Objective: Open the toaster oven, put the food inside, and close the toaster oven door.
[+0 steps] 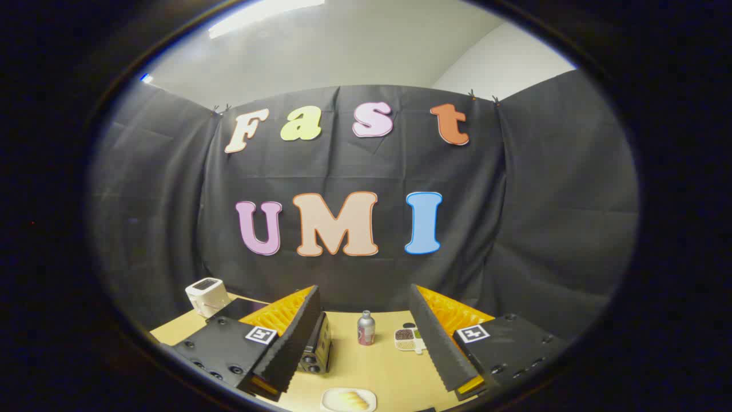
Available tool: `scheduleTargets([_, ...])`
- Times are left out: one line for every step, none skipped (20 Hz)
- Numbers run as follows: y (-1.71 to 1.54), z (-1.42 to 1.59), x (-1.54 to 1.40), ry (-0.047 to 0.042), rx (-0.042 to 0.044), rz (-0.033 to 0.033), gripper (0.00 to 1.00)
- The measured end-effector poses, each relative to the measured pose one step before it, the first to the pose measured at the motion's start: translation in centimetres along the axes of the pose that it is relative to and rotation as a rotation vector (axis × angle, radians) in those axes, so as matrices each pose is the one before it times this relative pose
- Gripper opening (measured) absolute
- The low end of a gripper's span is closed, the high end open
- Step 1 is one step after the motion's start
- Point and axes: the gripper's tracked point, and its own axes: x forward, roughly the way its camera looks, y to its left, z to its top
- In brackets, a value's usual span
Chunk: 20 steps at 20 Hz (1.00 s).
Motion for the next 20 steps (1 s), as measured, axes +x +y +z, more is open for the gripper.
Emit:
scheduleTargets([-0.061,-0.072,0.035,0.00005,0.00324,-0.00025,0.98])
scheduleTargets([-0.049,0.035,0.033,-0.00029,0.00332,0.00023,0.98])
scheduleTargets([-0.002,-0.154,-0.032,0.00094,0.00272,0.00089,0.98])
scheduleTargets([0.051,-0.027,0.032,0.00107,0.00117,0.00107,0.98])
scheduleTargets([-0.019,-0.184,0.072,0.00153,0.00017,-0.00031,0.98])
scheduleTargets([0.129,-0.093,-0.010,0.00193,-0.00105,0.00154,0.98])
scheduleTargets([0.188,-0.166,0.070,0.00125,-0.00188,0.00335,0.98])
scheduleTargets([0.229,-0.033,0.033,-0.00180,-0.00238,0.00406,0.98])
scheduleTargets([0.135,-0.259,0.076,0.00072,-0.00250,0.00193,0.98])
scheduleTargets([0.162,-0.231,0.134,0.00166,-0.00101,0.00370,0.98])
scheduleTargets([0.297,-0.349,0.052,0.00476,-0.00171,0.00421,0.98])
scheduleTargets([0.279,-0.233,0.112,0.00248,-0.00082,0.00281,0.98])
scheduleTargets([0.142,-0.305,0.042,0.00210,0.00021,0.00278,0.98])
scheduleTargets([0.276,-0.312,0.136,0.00071,0.00057,0.00531,0.98])
scheduleTargets([0.167,-0.295,0.105,-0.00254,0.00299,0.00388,0.98])
scheduleTargets([0.262,-0.313,0.123,-0.00046,0.00470,0.00451,0.98])
scheduleTargets([0.371,-0.702,0.156,0.00430,0.00304,0.00698,0.98])
scheduleTargets([0.318,-0.514,0.150,0.00233,0.00367,0.00517,0.98])
scheduleTargets([0.425,-0.644,0.144,0.00349,0.00311,0.00660,0.98])
scheduleTargets([0.553,-0.729,0.117,0.00306,0.00174,0.00939,0.98])
